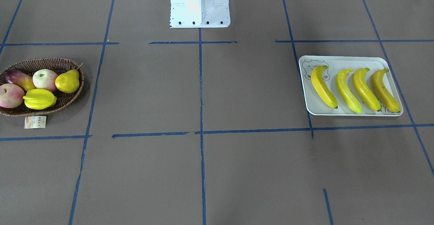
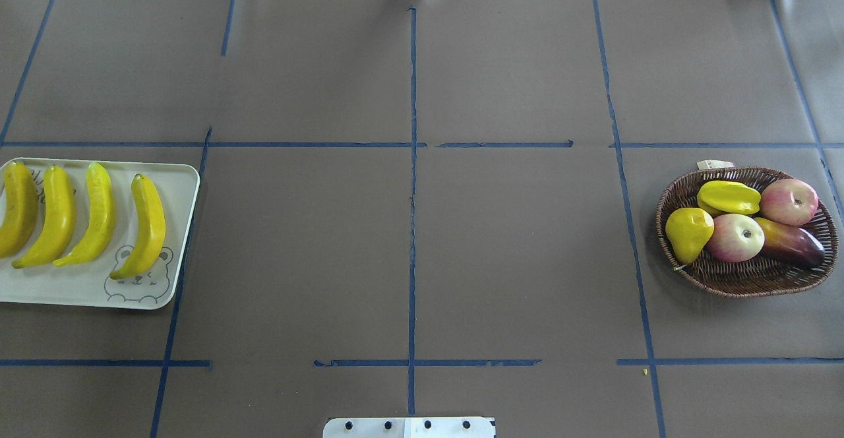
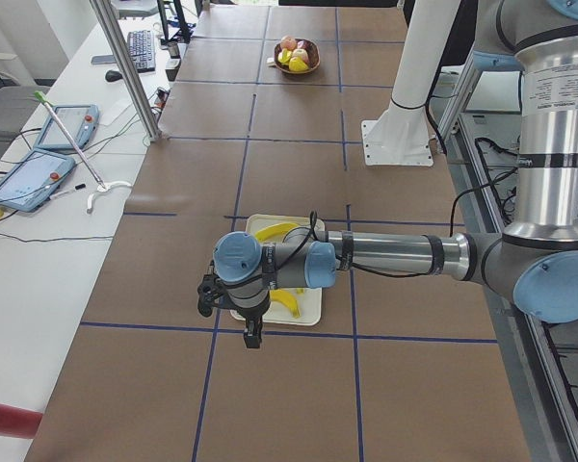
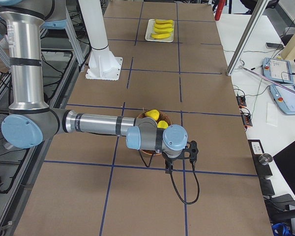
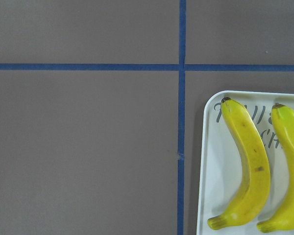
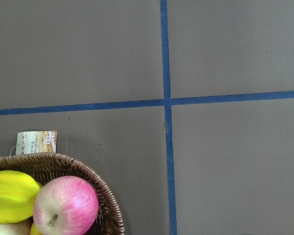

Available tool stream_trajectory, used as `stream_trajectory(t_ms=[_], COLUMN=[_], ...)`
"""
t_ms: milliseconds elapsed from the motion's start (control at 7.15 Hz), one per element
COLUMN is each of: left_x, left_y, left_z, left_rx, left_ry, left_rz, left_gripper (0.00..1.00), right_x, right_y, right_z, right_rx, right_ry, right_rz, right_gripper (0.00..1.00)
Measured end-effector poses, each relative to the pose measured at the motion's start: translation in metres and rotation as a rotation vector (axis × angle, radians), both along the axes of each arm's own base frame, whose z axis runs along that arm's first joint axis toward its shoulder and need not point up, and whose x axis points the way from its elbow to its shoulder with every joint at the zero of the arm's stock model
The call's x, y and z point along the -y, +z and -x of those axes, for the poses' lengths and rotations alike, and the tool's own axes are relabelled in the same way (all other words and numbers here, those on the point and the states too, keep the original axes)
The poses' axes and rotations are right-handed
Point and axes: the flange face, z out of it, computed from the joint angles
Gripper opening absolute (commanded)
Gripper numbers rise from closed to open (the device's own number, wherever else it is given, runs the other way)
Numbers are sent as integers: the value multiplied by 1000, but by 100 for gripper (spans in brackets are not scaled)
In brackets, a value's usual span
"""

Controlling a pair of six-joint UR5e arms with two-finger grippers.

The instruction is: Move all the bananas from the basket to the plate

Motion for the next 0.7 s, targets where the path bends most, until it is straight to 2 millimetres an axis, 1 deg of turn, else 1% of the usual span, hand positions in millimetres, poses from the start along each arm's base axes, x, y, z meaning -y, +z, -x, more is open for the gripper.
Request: stream_trajectory(t_ms=[700], left_x=[1], left_y=[0], left_z=[0], left_rx=[2], left_ry=[0], left_rz=[-3], left_gripper=[100], right_x=[4], right_y=[-4], right_z=[-1], right_rx=[-2], right_ry=[1], right_rz=[-10], right_gripper=[100])
